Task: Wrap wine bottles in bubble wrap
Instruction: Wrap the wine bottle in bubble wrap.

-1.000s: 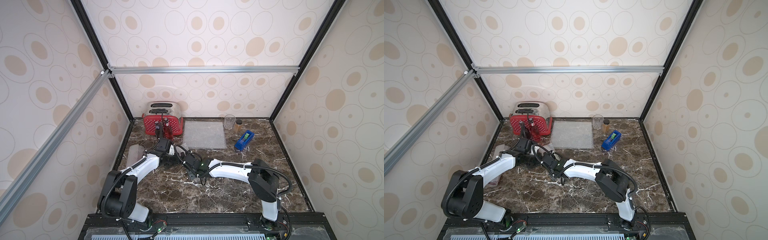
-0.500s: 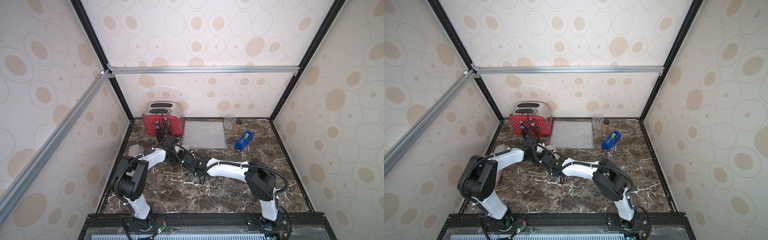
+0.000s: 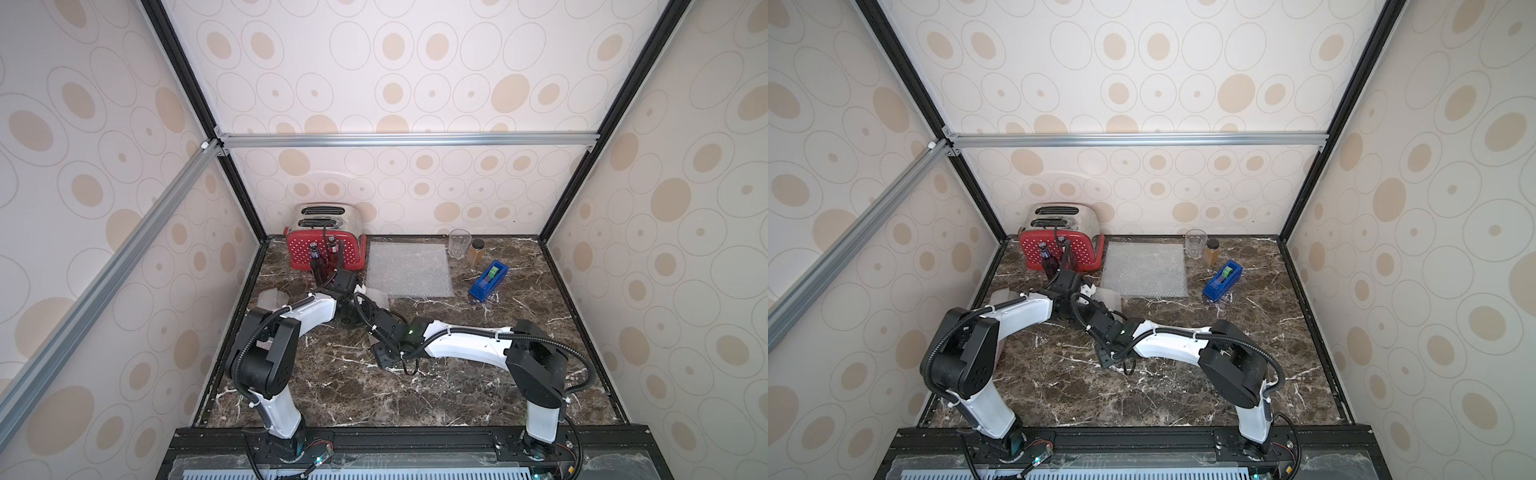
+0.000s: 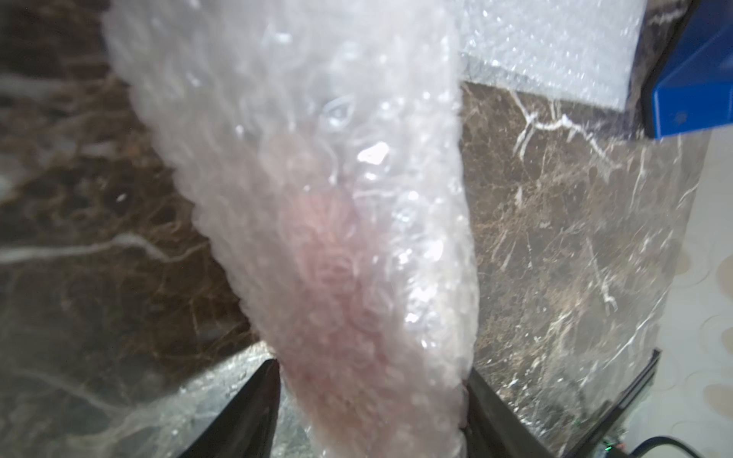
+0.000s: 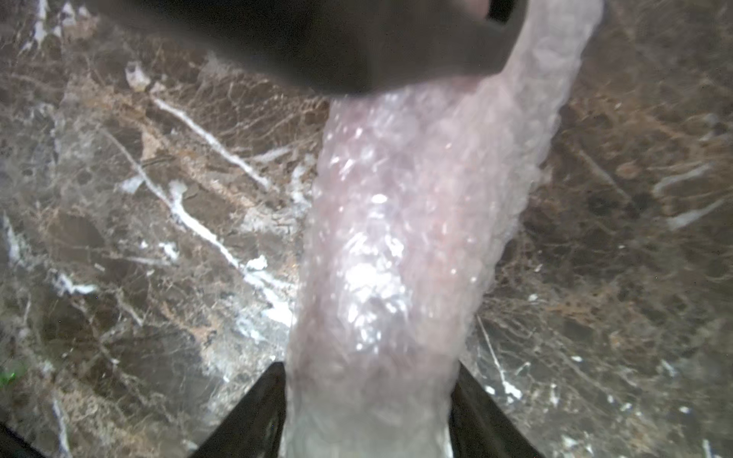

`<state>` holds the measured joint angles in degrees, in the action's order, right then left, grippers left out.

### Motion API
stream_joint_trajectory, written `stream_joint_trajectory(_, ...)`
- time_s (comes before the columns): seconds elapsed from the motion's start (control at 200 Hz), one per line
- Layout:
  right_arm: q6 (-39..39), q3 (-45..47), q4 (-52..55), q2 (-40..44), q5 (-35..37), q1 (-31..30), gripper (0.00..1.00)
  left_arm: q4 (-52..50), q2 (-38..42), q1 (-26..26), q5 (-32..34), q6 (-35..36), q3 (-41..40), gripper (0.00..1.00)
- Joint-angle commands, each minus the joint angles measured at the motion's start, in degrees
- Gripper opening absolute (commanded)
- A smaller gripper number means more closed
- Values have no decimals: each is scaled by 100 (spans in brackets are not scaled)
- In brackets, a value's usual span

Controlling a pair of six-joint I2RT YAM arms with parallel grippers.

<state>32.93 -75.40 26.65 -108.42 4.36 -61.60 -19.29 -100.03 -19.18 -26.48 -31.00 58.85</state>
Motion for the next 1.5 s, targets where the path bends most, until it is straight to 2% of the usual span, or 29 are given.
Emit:
stream_joint_trajectory(0.0, -132, 240, -439, 298, -739, -126, 62, -661, -319, -16, 610, 234, 42, 66)
stream_joint_trajectory(0.2, 277, 1126, -1085, 1266, -1094, 484, 60, -758, -280, -16, 690, 457, 56, 65)
stream_joint_trajectory(0.311, 483, 1528, -1450, 1737, -1295, 989, 55, -748, -178, -16, 710, 572, 32, 64)
stream_joint_trajectory(0.406, 568, 1660, -1584, 1816, -1364, 1352, 47, -712, -87, -19, 650, 625, -30, 62)
stream_joint_trajectory(0.521, 597, 1584, -1746, 1496, -1462, 1571, 40, -690, -22, -7, 583, 701, -91, 61)
stream_joint_trajectory(0.756, 993, 1208, -2353, 263, -2277, 1609, 26, -708, 48, 101, 422, 737, -161, 61)
stream_joint_trajectory(0.962, 1106, 1050, -2673, -301, -2580, 1499, 26, -647, 136, 292, 233, 703, -229, 64)
stream_joint_trajectory(1.338, 996, 616, -2583, -604, -2677, 1360, 26, -824, 516, 480, 178, 677, -126, 85)
stream_joint_trajectory(1.498, 910, 405, -2397, -671, -2662, 1258, 26, -931, 900, 482, 107, 787, -260, 84)
